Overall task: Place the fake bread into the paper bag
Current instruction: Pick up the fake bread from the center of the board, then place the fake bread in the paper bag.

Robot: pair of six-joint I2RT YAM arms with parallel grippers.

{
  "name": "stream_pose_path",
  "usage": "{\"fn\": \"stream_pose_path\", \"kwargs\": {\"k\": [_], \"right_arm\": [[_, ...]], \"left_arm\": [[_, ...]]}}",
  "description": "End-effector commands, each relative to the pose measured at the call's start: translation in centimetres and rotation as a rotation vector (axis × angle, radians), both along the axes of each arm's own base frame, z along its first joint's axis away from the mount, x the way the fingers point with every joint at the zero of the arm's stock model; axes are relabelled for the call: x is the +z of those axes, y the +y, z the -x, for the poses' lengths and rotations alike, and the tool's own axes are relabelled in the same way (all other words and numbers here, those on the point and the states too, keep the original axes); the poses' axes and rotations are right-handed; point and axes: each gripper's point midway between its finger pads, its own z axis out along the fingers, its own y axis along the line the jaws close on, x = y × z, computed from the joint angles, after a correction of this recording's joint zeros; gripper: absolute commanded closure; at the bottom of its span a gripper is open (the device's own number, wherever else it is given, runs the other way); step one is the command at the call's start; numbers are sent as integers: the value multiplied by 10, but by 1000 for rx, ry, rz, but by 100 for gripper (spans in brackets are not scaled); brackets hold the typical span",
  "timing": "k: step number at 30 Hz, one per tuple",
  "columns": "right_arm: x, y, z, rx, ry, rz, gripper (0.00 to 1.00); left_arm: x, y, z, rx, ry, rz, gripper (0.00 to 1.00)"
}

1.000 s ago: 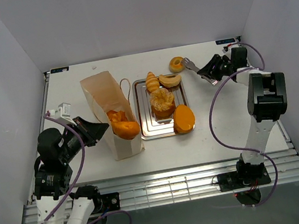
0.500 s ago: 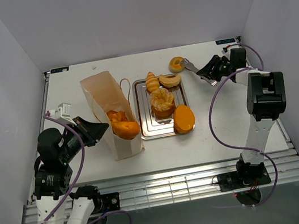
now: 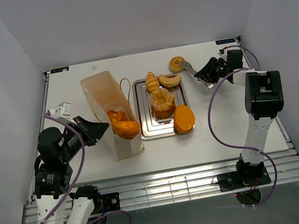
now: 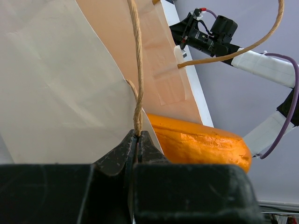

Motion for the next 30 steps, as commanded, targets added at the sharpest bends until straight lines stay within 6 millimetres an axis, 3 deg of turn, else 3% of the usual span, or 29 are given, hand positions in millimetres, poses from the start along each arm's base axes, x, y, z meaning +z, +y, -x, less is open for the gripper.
{"fn": "stream_pose_path", "kwargs": {"k": [1, 7, 10, 15, 19, 22, 24, 25, 26, 30], "right_arm": [[18, 2, -14, 13, -79, -8, 61], [46, 2, -15, 9, -147, 0, 76], [74, 2, -13, 1, -204, -4, 78], [141, 7, 5, -2, -331, -20, 79], [207, 26, 30, 42, -461, -21, 80], [253, 49, 54, 96, -550, -30, 81], [278, 80, 74, 172, -597, -43, 81], [305, 90, 87, 204, -664, -38, 81], [313, 112, 102, 256, -668, -49, 81], [355, 158, 149, 374, -763, -90, 80]], "left_arm": [[15, 0, 2, -2, -28, 11, 100], [17, 1, 1, 12, -31, 17, 100], [20, 7, 2, 52, -40, 23, 100], [27, 20, 4, 143, -54, 33, 100], [30, 27, 6, 188, -61, 52, 100], [30, 28, 7, 198, -62, 63, 100], [28, 27, 7, 195, -57, 65, 100], [27, 27, 8, 196, -53, 69, 100], [25, 27, 8, 197, -50, 70, 100], [25, 27, 9, 195, -49, 74, 100]]}}
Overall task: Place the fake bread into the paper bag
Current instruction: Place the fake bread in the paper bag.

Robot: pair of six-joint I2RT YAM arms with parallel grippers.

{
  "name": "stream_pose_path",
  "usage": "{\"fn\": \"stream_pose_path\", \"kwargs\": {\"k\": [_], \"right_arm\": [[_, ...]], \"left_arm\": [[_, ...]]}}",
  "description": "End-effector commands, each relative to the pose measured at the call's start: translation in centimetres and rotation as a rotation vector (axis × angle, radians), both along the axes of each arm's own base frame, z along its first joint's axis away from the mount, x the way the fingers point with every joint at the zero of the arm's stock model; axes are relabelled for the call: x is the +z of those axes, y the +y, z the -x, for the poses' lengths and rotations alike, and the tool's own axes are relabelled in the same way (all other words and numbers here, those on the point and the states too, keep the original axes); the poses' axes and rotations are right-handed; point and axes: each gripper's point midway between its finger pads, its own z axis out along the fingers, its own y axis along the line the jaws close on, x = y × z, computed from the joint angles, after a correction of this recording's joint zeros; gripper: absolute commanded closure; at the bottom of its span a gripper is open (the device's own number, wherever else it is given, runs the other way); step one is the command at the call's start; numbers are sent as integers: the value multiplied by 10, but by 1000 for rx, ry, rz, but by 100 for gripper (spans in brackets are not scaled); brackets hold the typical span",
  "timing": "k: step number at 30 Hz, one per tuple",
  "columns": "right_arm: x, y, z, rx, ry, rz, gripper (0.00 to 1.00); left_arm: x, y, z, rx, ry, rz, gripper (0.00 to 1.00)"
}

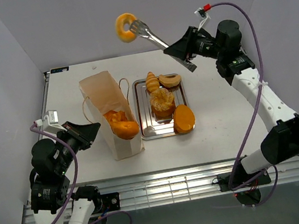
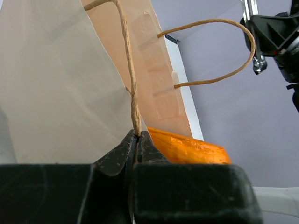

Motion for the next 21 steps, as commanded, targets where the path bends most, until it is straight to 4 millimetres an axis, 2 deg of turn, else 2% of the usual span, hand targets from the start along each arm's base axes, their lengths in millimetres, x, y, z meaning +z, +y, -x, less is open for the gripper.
{"fn": "stream_pose_path", "kwargs": {"k": [1, 5, 11, 14, 21], "right_arm": [[56, 30, 52, 111, -139, -21, 80], [66, 58, 87, 208, -152, -42, 79], [55, 91, 113, 313, -119, -33, 77], [48, 96, 121, 330, -113, -28, 75], [26, 101, 135, 361, -71, -6, 64]], "left_arm": [[3, 2, 2, 14, -2, 10, 100], [3, 2, 2, 11, -4, 8, 100], [4, 1, 2, 6, -1, 10, 100], [6, 1, 3, 8, -11, 9, 100], [6, 2, 3, 9, -8, 9, 100]]}}
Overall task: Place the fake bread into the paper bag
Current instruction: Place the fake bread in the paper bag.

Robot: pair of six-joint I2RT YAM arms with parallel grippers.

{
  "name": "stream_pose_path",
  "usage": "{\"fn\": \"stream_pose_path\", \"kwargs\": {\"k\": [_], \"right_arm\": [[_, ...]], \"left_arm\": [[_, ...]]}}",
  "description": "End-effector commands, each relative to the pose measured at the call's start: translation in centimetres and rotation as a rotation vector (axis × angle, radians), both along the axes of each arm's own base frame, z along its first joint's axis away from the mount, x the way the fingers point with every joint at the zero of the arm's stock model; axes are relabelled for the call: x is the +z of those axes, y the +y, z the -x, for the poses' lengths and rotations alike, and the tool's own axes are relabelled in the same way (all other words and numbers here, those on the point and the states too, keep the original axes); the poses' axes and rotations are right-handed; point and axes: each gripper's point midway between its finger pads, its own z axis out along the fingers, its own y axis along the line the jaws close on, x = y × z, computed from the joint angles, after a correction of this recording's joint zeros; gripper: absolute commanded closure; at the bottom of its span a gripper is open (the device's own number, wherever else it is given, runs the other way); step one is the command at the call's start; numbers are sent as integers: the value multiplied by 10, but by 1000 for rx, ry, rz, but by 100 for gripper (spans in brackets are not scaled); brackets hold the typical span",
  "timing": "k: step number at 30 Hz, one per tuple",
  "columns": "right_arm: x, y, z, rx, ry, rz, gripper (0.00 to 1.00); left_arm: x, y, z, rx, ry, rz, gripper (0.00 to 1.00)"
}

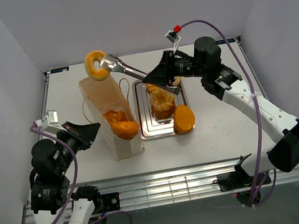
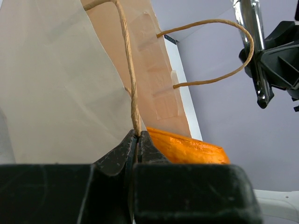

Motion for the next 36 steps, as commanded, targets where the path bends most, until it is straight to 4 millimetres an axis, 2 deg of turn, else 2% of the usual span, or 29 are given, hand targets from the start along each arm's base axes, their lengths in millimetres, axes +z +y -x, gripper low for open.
{"fn": "stream_pose_path", "kwargs": {"k": [1, 6, 16, 21, 23, 28, 29, 31, 32, 33, 34, 35, 36], "right_arm": [[11, -5, 12, 3, -57, -15, 63], [-1, -4, 17, 22, -39, 1, 56], [-3, -3, 16, 27, -29, -1, 54], [7, -7, 11, -26, -56, -14, 55], [17, -16, 0, -80, -94, -10, 55], [28, -61, -32, -213, -97, -16, 55], [24, -80, -45, -257, -85, -12, 55], [19, -101, -55, -309, -70, -9, 55], [15, -123, -67, -369, -60, -3, 55], [1, -131, -66, -366, -28, 6, 55], [-8, -149, -74, -407, -8, 13, 55], [-17, -157, -74, -410, 12, 18, 55], [-38, -163, -73, -419, 52, 34, 54]], "left_arm": [[5, 1, 2, 7, -7, 3, 100], [5, 1, 1, 8, -9, 3, 100], [6, 1, 1, 8, -10, 3, 100], [5, 1, 1, 8, -7, 3, 100], [4, 1, 0, 7, -4, 2, 100], [6, 1, 0, 4, -12, -4, 100], [7, 1, 1, 3, -14, -3, 100], [8, 1, 1, 4, -18, -6, 100], [8, 1, 1, 3, -20, -7, 100], [9, 2, 2, 5, -22, -8, 100], [9, 2, 2, 6, -24, -11, 100], [9, 2, 2, 3, -24, -12, 100], [9, 2, 3, 3, -24, -12, 100]]}}
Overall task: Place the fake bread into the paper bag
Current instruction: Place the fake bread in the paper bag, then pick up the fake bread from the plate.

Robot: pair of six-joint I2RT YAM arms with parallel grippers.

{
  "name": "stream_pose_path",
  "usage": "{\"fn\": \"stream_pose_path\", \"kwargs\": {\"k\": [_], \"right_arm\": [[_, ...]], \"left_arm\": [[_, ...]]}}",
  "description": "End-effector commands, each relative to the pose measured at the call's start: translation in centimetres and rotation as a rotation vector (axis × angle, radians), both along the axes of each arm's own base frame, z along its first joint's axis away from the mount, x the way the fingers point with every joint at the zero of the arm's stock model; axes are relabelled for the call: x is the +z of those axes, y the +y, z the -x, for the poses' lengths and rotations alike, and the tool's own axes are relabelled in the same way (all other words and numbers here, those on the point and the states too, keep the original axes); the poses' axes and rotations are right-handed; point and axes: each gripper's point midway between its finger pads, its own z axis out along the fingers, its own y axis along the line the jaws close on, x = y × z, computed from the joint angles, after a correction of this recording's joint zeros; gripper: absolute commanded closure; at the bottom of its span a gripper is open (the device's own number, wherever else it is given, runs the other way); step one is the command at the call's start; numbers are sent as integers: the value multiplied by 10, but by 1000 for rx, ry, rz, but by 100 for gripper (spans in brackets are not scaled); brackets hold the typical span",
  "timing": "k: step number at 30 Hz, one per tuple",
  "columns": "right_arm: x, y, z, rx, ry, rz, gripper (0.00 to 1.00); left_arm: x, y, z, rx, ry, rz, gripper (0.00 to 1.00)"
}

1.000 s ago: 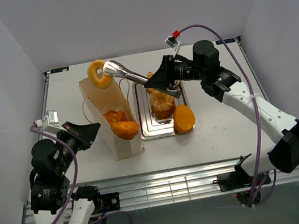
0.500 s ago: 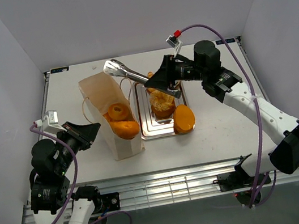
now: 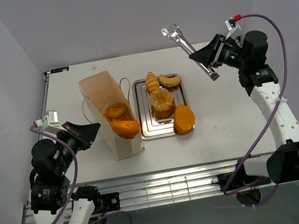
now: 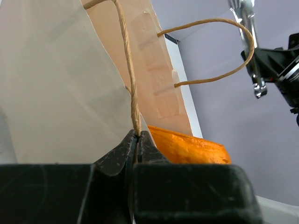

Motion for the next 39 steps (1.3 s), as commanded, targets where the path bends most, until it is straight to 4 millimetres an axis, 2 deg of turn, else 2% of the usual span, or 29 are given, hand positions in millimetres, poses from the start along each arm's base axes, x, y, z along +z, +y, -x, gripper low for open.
{"fn": "stream_pose_path", "kwargs": {"k": [1, 3, 4, 7, 10, 11, 14, 16, 17, 19, 20, 28, 39], "right_arm": [[-32, -21, 11, 10, 60, 1, 54], [-56, -39, 6, -26, 108, 7, 54], [-79, -50, 5, -51, 160, 8, 54], [-122, -59, 0, -69, 262, 7, 54], [-158, -61, -5, -74, 348, 8, 54], [-162, -59, -7, -64, 354, -8, 54], [-192, -54, -6, -39, 454, -75, 54], [-197, -53, -9, -36, 458, -94, 54], [-208, -52, -7, -36, 504, -115, 54], [-214, -50, -6, -22, 520, -134, 54], [-223, -49, -4, -18, 551, -145, 54], [-238, -45, 2, -21, 633, -215, 53], [-252, -44, -4, -84, 770, -321, 50]], "left_arm": [[10, 2, 3, 3, -27, -10, 100], [6, 2, 2, 2, -21, -11, 100], [5, 1, 2, 0, -20, -11, 100], [2, -1, 1, -12, -13, -9, 100], [3, -2, 1, -16, -17, -8, 100], [3, -2, 1, -17, -18, -10, 100], [4, -1, 1, -16, -23, -13, 100], [4, -2, 1, -19, -21, -13, 100], [4, -1, 0, -14, -20, -13, 100], [4, -1, 0, -16, -20, -15, 100], [4, -1, 0, -14, -20, -15, 100], [-1, -3, -3, -18, -9, -12, 100], [-2, -2, -4, -12, -7, -10, 100]]}}
